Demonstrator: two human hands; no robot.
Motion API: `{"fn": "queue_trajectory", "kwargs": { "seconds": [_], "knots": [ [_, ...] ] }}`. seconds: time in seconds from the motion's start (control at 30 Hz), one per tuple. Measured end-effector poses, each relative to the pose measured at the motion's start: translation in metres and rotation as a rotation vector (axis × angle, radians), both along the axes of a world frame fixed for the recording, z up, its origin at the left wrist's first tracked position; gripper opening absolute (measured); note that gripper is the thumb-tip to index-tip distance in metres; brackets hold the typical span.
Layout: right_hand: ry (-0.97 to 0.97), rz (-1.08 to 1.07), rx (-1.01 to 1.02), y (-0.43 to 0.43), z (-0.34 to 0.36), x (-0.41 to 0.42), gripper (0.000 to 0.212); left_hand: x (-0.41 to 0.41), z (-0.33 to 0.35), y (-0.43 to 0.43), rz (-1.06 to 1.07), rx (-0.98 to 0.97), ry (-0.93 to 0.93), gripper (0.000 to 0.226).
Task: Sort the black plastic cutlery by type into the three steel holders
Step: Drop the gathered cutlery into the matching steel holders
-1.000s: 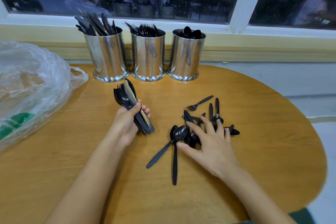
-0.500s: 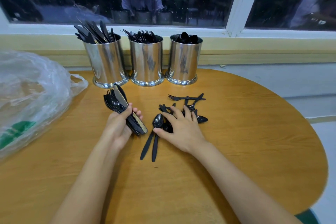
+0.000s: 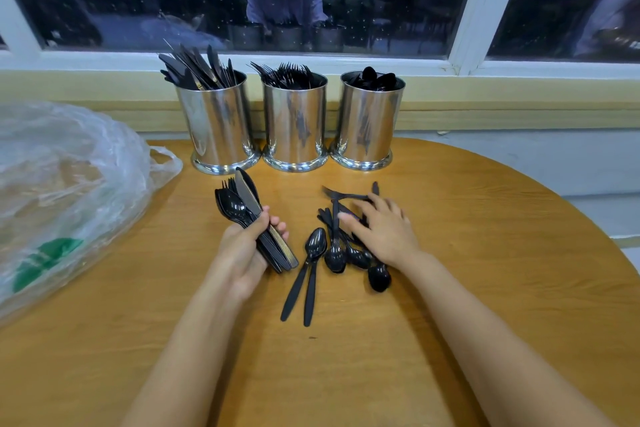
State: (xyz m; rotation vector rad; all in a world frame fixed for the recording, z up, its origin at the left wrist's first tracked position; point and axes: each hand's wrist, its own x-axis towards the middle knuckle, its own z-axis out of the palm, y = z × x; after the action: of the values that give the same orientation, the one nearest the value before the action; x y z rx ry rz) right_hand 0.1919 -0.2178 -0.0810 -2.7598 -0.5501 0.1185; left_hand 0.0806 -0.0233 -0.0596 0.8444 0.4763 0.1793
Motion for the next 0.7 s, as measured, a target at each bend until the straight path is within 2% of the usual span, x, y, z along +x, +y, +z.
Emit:
{"fn": "queue_trajectory", "kwargs": {
  "seconds": [0.2, 0.4, 0.53, 0.7],
  "knots": [
    [-0.024, 0.122, 0.114, 0.016, 0.007, -0.027, 0.064, 0.001, -0.001, -0.001, 0.010, 0.024, 0.010, 0.012],
    [-0.160, 0.018, 0.370, -0.006, 0.022, -0.012, 0.034, 0.001, -0.003, 0.003, 0.011, -0.001, 0.008, 0.013],
    [-0.124, -0.042, 0.344, -0.014, 0.024, 0.006, 0.027, 0.002, -0.003, 0.005, 0.016, -0.010, 0.013, 0.014],
    [-0.067, 0.025, 0.267, 0.003, 0.025, 0.004, 0.022, 0.002, -0.004, 0.006, 0.019, -0.010, 0.019, 0.013]
  ]
}}
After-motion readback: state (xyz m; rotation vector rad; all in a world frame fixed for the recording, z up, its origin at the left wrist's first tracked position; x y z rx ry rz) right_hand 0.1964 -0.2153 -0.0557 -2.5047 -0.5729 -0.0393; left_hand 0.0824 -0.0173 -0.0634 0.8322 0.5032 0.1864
